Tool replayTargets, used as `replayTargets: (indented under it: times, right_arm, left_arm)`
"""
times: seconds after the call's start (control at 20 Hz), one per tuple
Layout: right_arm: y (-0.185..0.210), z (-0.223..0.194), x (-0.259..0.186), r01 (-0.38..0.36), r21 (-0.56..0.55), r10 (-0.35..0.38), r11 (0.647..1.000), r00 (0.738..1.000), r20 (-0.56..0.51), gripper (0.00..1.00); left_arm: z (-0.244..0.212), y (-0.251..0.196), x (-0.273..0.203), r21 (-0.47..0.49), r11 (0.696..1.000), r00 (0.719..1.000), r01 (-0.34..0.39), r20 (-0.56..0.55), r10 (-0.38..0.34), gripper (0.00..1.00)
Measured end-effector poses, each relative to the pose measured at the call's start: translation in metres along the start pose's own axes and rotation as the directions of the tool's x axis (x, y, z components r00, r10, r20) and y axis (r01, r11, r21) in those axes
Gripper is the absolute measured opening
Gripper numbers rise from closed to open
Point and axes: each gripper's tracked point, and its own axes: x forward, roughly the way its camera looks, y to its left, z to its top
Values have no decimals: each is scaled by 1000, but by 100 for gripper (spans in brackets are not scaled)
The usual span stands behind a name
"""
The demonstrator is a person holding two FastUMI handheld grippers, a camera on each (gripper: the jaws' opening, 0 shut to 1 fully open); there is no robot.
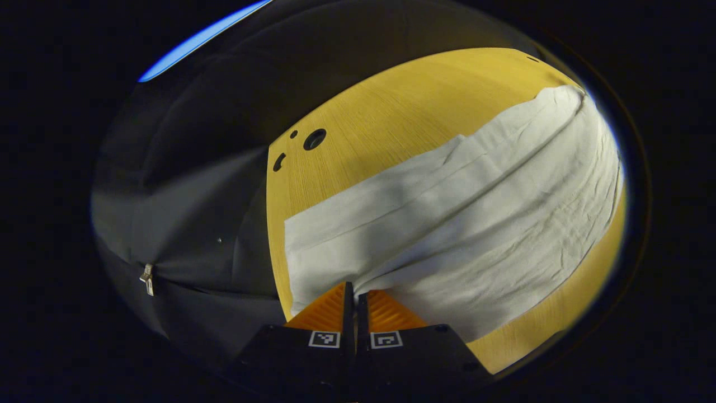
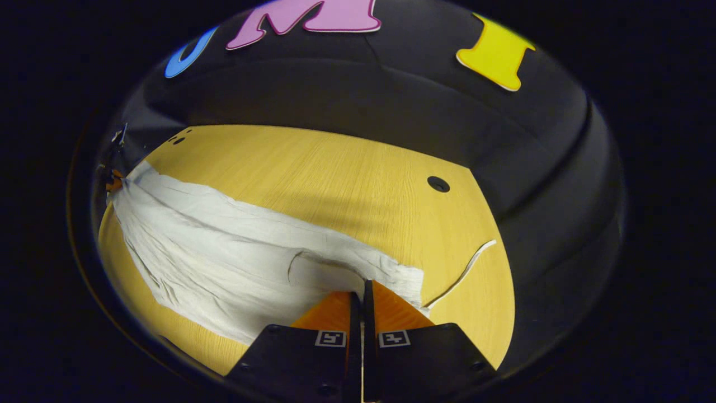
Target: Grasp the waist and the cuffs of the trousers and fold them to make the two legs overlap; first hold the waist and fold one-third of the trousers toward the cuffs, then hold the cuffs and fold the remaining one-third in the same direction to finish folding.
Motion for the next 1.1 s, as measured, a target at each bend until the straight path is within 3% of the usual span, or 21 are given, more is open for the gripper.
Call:
replayTargets:
  times: [0.25, 0.3, 0.35, 0.4, 0.45, 0.5, 0.55, 0.6, 0.7, 0.75, 0.85, 1.0, 1.1]
  right_arm:
    - [4, -14, 24, -42, 186, 58, 982, 995, -83, 11]
    - [5, -11, 25, -51, 223, 69, 974, 995, -73, 21]
    - [7, -7, 21, -64, 262, 82, 963, 995, -60, 19]
    - [8, -2, 19, -75, 305, 92, 949, 995, -42, 32]
    - [8, 5, 16, -87, 351, 99, 932, 995, -17, 37]
    - [7, 13, 11, -101, 400, 104, 911, 994, 15, 47]
    - [7, 20, 6, -115, 449, 105, 886, 993, 46, 50]
    - [3, 27, -1, -122, 489, 98, 864, 992, 73, 70]
    - [-7, 36, -14, -133, 543, 83, 829, 990, 116, 88]
    - [-9, 37, -21, -145, 562, 85, 814, 988, 132, 88]
    - [-14, 39, -40, -152, 590, 74, 793, 985, 154, 87]
    - [-32, 34, -62, -106, 607, 18, 787, 989, 148, 88]
    - [-42, 30, -73, -84, 647, -21, 758, 988, 153, 88]
  left_arm:
    - [-3, -9, 18, 23, 1000, 997, 12, -71, -11, 6]
    - [-5, -8, 15, 30, 1000, 997, 7, -77, -5, 6]
    - [-4, -8, 13, 34, 999, 997, 12, -77, -9, 6]
    - [-5, -5, 14, 37, 999, 997, 1, -77, 2, 11]
    - [-5, -1, 16, 36, 999, 997, -11, -71, 13, 15]
    - [-7, 4, 14, 31, 999, 997, -25, -68, 27, 35]
    - [-9, 11, 12, 28, 999, 997, -44, -67, 46, 35]
    - [-10, 16, 9, 20, 998, 996, -61, -63, 62, 54]
    - [-10, 23, 2, -12, 997, 997, -73, -33, 72, 91]
    - [-10, 27, -2, -29, 996, 997, -80, -6, 80, 97]
    - [-10, 32, -17, -64, 995, 996, -81, 40, 84, 96]
    - [-14, 36, -37, -101, 991, 992, -93, 73, 101, 96]
    - [-16, 41, -52, -141, 984, 987, -110, 102, 125, 96]
